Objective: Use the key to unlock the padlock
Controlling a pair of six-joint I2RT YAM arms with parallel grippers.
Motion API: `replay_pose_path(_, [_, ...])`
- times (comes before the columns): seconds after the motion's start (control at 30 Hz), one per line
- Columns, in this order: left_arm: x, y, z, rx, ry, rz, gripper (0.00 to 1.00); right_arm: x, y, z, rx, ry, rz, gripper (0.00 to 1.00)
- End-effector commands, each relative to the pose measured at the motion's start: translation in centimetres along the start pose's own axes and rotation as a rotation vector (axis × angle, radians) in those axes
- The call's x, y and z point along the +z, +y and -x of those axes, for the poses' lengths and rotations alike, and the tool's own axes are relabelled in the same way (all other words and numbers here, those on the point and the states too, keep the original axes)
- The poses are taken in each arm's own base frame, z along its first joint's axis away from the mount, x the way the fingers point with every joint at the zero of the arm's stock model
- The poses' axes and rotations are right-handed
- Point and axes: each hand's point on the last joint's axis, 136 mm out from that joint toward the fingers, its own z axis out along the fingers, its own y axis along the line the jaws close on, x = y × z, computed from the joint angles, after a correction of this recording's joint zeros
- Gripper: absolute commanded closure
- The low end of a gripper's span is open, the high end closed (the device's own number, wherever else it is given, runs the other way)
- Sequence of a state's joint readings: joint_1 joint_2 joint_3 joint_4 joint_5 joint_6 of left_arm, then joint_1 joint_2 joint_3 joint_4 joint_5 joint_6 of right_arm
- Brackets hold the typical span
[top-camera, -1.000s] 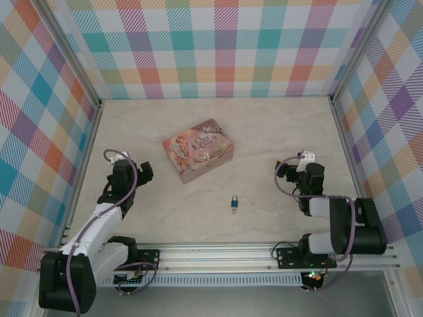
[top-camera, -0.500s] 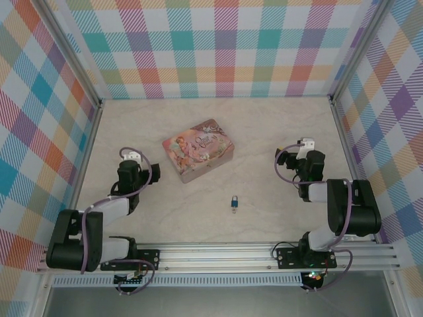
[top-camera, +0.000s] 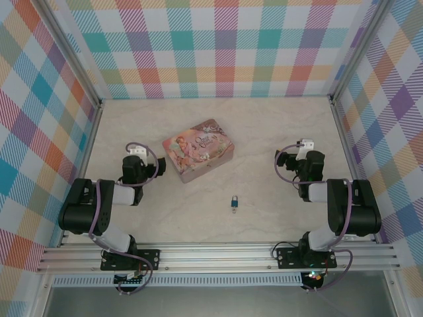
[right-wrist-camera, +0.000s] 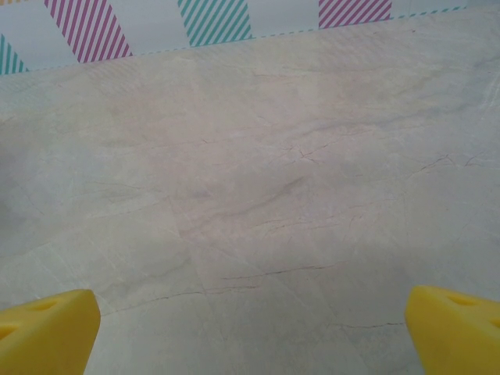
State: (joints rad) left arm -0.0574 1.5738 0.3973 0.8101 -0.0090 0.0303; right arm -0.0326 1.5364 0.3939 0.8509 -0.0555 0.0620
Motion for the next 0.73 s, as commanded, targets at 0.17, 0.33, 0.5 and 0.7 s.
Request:
replay_pose_path(0.17, [0.16, 0.63, 1.39, -0.013, -0.037, 0.017, 0.00, -0.02, 0.32, 0.34, -0.027, -0.012, 0.015, 0.00])
replay_pose_path(0.33, [0.13, 0.64, 1.45, -0.013, -0.040, 0.017, 0.00, -0.02, 0.31, 0.28, -0.027, -0.010, 0.012, 0.00])
replay_pose_path(0.5, [0.15, 0.63, 1.44, -0.013, -0.039, 0.017, 0.00, 0.15, 0.55, 0.31, -0.040, -0.003, 0.019, 0.00])
replay_pose_path(0.7, [0.14, 0.62, 1.48, -0.012, -0.040, 0.017, 0.00, 0.30, 0.78, 0.23, -0.059, 0.002, 0.006, 0.00])
